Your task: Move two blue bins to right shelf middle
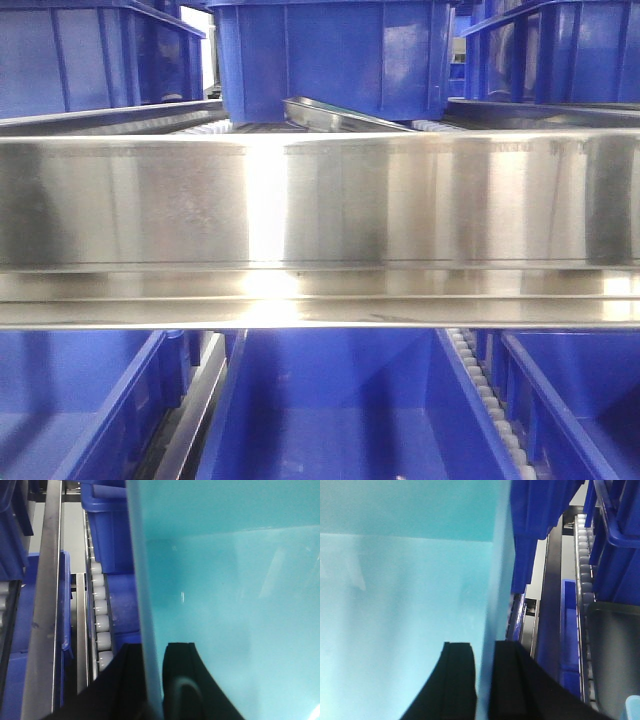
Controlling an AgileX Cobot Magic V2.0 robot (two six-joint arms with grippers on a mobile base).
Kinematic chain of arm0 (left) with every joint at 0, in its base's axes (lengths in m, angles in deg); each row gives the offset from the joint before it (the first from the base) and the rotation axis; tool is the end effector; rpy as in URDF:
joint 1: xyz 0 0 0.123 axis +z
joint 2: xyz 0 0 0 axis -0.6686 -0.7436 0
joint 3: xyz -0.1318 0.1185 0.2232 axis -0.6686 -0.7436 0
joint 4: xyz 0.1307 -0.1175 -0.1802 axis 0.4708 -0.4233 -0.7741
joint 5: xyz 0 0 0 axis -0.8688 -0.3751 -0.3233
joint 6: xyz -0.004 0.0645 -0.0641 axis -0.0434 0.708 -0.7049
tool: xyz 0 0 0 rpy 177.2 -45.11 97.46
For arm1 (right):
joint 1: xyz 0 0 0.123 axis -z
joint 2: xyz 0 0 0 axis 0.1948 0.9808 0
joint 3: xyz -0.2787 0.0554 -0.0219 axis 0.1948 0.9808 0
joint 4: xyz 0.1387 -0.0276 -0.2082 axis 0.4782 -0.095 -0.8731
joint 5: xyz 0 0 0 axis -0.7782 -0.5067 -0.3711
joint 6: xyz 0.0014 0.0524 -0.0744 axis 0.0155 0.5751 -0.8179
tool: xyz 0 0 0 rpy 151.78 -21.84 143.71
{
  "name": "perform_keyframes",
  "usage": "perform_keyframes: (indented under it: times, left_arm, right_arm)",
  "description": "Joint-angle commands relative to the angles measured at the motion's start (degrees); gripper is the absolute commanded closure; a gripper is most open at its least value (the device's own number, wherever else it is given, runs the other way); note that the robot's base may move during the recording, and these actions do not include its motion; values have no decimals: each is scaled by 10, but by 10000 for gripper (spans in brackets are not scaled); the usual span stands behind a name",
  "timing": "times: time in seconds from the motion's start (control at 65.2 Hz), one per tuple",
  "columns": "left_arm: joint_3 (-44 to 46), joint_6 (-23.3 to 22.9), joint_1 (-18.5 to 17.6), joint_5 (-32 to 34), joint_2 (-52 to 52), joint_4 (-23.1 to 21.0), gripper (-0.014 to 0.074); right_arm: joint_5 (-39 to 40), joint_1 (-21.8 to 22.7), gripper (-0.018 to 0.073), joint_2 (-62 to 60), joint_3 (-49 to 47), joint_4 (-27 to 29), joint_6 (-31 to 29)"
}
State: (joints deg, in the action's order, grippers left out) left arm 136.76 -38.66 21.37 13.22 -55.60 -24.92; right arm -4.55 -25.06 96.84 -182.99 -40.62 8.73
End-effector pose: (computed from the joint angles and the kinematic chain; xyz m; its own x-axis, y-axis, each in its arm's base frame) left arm 0.3445 -0.1206 0.4916 -0.5587 -0.0071 -0.8294 0.1691 0.9780 -0.1223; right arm 0.2981 0.0850 0.4937 -0.4679 -0.0326 -0.8832 -0.3074 0.9429 0.1281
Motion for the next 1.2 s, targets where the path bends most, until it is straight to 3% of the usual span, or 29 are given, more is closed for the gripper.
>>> perform_keyframes:
  times: [0.0, 1.181]
  left_arm:
    - [5, 6, -2, 22, 11, 2, 707]
    - [5, 6, -2, 22, 11, 5, 707]
  right_arm:
    - [27, 0, 712, -7, -7, 3, -7]
    - [27, 0, 712, -7, -7, 3, -7]
